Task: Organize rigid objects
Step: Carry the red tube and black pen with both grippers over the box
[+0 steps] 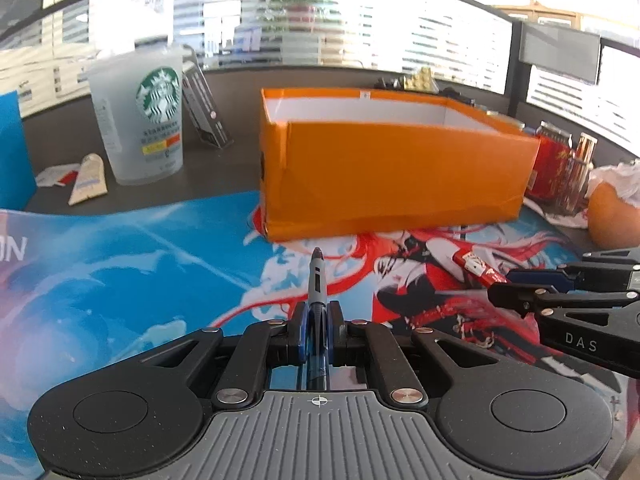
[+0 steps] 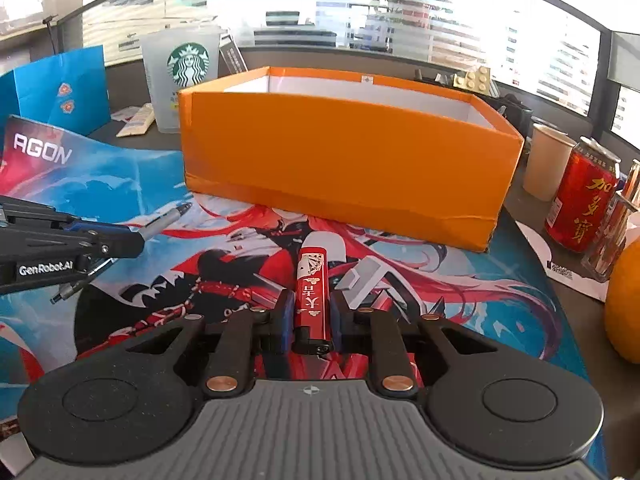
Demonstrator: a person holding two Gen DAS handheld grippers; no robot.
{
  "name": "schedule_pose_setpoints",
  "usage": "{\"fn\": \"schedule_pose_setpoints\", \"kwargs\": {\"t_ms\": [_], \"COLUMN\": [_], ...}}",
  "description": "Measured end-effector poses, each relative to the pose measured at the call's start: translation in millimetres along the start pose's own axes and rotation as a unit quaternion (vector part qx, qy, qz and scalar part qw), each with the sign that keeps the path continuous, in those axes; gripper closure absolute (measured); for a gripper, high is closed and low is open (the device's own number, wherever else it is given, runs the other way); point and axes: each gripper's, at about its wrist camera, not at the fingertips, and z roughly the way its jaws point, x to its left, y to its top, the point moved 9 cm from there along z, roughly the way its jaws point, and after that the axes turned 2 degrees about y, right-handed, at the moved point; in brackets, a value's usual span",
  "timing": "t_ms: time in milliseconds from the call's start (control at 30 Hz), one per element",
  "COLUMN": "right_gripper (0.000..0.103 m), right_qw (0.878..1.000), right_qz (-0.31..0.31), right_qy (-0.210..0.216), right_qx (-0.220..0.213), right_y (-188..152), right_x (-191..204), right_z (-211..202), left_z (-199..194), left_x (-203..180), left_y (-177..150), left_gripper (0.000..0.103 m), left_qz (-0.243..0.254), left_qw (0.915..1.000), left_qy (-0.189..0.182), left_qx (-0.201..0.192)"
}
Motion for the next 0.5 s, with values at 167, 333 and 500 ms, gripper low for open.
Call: {"fn": "schedule_pose_setpoints", "kwargs": {"t_ms": [167, 333, 500], "right_gripper": [0.086, 0.086, 0.086], "right_qw": [1.000, 0.999, 0.999], "right_qz": [0.004, 0.004, 0.005], "right_qy": [0.005, 0.005, 0.004], "right_qx": [-0.016, -0.033, -0.042], "right_y": [9, 23, 37], "right_x": [1, 0, -5], "right_z": [-12, -24, -30], "left_z": [-17, -30, -38], "left_x": [2, 0, -1], "left_y": [15, 33, 55], "left_gripper": [0.096, 0.096, 0.096], "left_qz": [0.001, 0.004, 0.003], "left_qw": [0.9998, 0.9992, 0.9984], "left_qy": [-0.002, -0.007, -0.016], "left_qx": [-0.021, -0.039, -0.055]}}
